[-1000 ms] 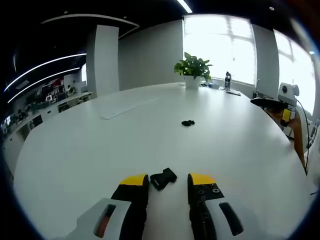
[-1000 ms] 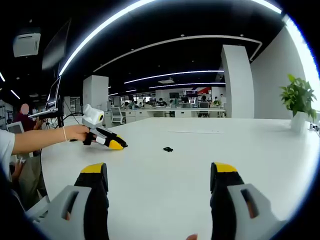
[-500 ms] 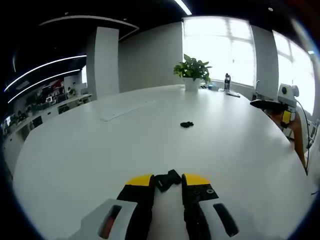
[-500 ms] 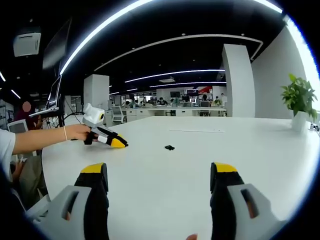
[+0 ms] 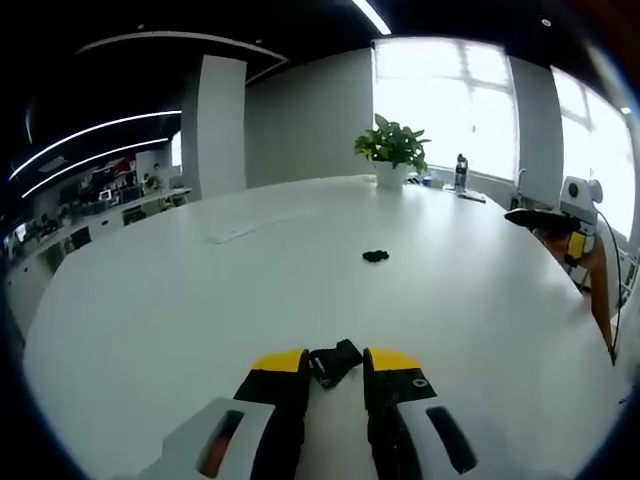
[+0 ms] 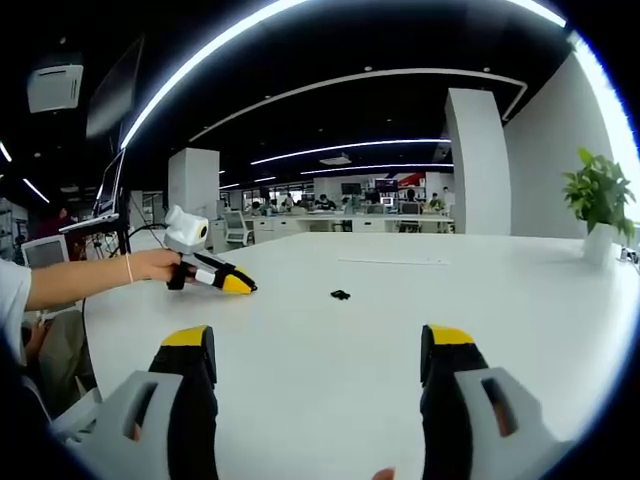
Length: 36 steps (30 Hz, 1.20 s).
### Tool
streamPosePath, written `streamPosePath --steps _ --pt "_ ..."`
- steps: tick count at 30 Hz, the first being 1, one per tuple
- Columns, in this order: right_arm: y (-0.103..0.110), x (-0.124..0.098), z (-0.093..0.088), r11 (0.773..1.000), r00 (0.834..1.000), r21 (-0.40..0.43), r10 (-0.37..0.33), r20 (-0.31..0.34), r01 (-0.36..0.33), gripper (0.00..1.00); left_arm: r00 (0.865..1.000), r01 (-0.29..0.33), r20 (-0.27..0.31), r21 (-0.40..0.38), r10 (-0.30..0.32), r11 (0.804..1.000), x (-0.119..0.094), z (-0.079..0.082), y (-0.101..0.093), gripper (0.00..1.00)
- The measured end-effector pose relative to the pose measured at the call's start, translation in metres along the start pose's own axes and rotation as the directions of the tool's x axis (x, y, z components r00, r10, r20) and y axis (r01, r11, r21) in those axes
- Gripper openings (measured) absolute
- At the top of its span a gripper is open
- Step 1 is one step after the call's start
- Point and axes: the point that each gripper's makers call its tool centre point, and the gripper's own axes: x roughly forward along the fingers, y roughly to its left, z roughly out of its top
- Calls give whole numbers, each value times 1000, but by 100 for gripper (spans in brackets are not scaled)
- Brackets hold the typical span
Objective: Snap the two parts of the plastic buckle together until the buckle closes and remains connected.
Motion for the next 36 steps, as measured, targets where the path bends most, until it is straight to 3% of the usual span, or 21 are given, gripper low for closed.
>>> streamPosePath --steps 10,14,21,26,36 --pt "4 -2 -2 1000 1000 7 12 6 -12 85 994 -79 63 -102 86 992 -14 13 -15 21" --pt "8 -2 -4 1000 1000 -2 21 -2 -21 85 990 -131 48 -62 134 989 -15 9 -17 21" --pt "11 -3 -1 1000 1000 -1 26 8 -26 85 989 -134 47 -85 138 987 -18 6 -29 21" --pt "15 -2 -3 999 999 0 38 7 -38 85 984 -167 48 -34 169 985 -22 7 -38 21" --pt "18 -5 -4 999 999 -7 47 11 -47 85 981 -182 61 -14 182 983 -25 8 -60 21"
